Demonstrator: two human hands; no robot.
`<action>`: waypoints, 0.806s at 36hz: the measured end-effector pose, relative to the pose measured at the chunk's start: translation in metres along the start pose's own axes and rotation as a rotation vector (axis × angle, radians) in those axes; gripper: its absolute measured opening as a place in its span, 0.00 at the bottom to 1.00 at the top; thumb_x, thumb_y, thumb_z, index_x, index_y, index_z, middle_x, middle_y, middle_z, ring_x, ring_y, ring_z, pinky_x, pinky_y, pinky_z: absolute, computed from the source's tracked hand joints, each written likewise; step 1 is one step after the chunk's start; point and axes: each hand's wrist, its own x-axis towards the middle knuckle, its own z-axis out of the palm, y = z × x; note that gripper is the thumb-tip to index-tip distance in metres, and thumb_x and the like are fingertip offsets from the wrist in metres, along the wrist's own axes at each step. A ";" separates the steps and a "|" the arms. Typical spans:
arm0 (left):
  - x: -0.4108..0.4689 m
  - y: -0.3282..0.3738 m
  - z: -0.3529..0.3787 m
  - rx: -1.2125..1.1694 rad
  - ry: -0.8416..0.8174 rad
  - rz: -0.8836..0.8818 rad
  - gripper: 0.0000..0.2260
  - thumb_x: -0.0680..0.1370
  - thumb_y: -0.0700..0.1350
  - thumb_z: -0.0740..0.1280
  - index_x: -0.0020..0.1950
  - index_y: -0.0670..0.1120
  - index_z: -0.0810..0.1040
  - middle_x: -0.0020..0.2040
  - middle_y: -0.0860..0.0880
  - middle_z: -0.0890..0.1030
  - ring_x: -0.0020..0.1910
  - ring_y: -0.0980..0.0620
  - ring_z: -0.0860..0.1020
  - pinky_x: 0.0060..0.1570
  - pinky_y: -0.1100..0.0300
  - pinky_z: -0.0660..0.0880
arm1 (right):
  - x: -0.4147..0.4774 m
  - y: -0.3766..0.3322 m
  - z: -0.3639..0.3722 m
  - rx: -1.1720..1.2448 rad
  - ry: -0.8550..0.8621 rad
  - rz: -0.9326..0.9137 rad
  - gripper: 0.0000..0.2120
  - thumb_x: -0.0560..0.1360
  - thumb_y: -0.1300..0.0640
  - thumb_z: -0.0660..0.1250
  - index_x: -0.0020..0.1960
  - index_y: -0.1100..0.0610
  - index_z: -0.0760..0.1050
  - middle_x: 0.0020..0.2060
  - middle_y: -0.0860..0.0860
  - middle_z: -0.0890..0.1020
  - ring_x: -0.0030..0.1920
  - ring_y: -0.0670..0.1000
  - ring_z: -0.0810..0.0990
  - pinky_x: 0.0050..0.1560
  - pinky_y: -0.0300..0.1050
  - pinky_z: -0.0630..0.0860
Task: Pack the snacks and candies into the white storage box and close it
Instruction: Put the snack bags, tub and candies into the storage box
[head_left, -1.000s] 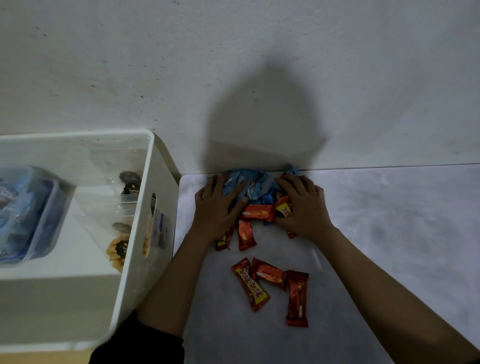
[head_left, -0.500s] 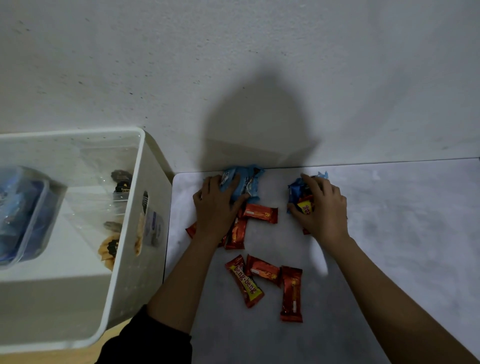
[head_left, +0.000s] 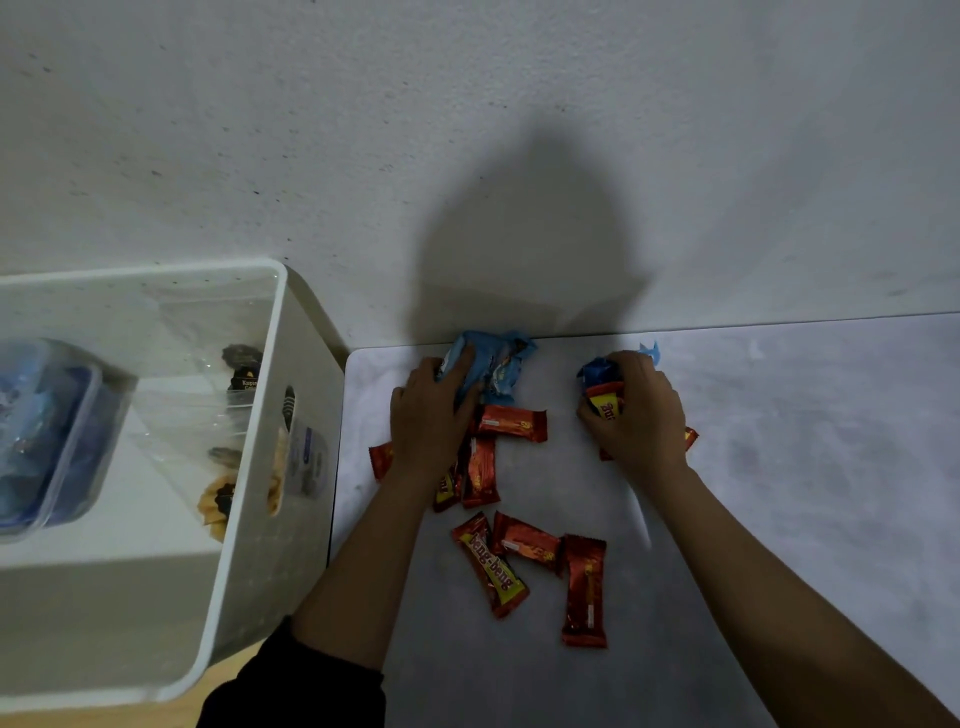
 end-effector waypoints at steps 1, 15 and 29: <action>-0.001 -0.001 0.000 -0.034 0.011 -0.005 0.21 0.76 0.51 0.63 0.69 0.49 0.70 0.50 0.39 0.77 0.42 0.42 0.78 0.35 0.51 0.76 | -0.001 -0.001 -0.001 0.023 0.008 -0.005 0.23 0.65 0.55 0.75 0.58 0.61 0.73 0.50 0.59 0.80 0.46 0.60 0.79 0.44 0.52 0.78; -0.007 0.010 -0.007 -0.511 0.099 -0.107 0.24 0.79 0.44 0.63 0.73 0.52 0.61 0.59 0.42 0.69 0.60 0.48 0.72 0.59 0.59 0.73 | -0.005 -0.005 -0.010 0.230 0.104 0.048 0.26 0.67 0.66 0.72 0.64 0.63 0.71 0.54 0.60 0.77 0.54 0.57 0.77 0.50 0.40 0.72; -0.021 0.044 -0.047 -0.578 0.213 0.058 0.25 0.78 0.42 0.64 0.72 0.52 0.58 0.51 0.46 0.67 0.50 0.52 0.71 0.46 0.78 0.70 | -0.035 -0.039 -0.056 0.707 0.256 0.256 0.21 0.71 0.67 0.68 0.62 0.55 0.73 0.53 0.47 0.77 0.51 0.49 0.78 0.52 0.42 0.77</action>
